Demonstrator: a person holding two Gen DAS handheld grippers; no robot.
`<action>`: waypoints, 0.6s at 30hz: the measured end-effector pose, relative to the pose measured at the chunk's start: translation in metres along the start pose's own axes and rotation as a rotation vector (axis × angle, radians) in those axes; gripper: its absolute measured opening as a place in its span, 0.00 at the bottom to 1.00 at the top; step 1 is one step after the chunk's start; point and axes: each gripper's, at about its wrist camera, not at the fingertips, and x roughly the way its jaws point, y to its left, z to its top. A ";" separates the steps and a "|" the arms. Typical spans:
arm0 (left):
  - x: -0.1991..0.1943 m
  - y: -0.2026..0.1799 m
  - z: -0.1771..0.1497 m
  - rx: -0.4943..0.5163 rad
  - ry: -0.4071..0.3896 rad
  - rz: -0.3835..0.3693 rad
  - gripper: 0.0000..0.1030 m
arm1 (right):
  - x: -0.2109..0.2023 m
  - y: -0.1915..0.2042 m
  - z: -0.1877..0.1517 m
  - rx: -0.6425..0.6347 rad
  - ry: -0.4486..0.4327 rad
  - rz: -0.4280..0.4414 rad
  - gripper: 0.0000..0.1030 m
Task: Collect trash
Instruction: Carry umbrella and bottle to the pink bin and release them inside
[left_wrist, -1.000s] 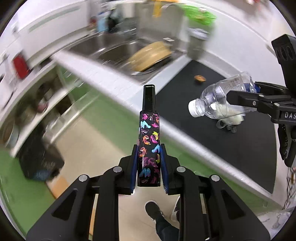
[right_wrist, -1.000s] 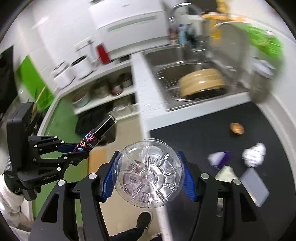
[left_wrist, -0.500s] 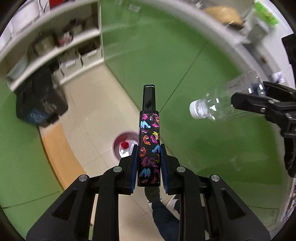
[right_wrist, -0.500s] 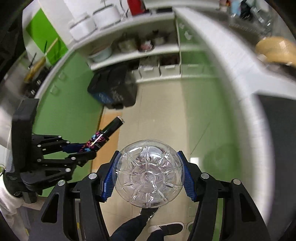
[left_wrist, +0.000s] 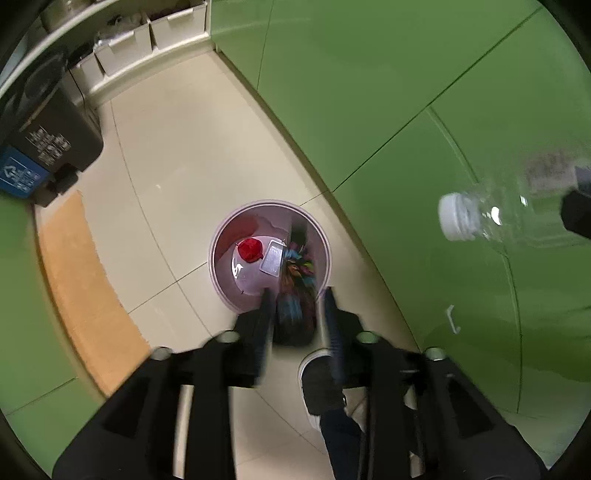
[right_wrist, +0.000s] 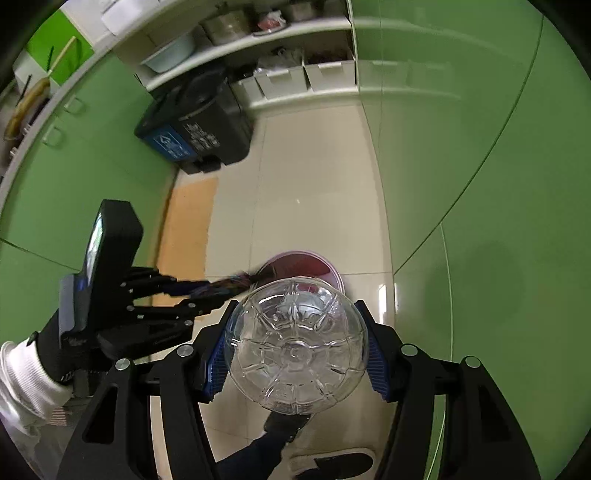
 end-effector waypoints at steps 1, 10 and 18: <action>0.010 0.003 -0.001 -0.010 -0.010 0.009 0.74 | 0.006 -0.003 -0.003 0.003 0.005 -0.004 0.57; -0.004 0.031 -0.012 -0.145 -0.071 -0.010 0.97 | 0.042 0.003 -0.001 -0.016 0.053 0.008 0.57; -0.052 0.065 -0.027 -0.215 -0.159 0.024 0.97 | 0.077 0.031 0.017 -0.079 0.081 0.053 0.57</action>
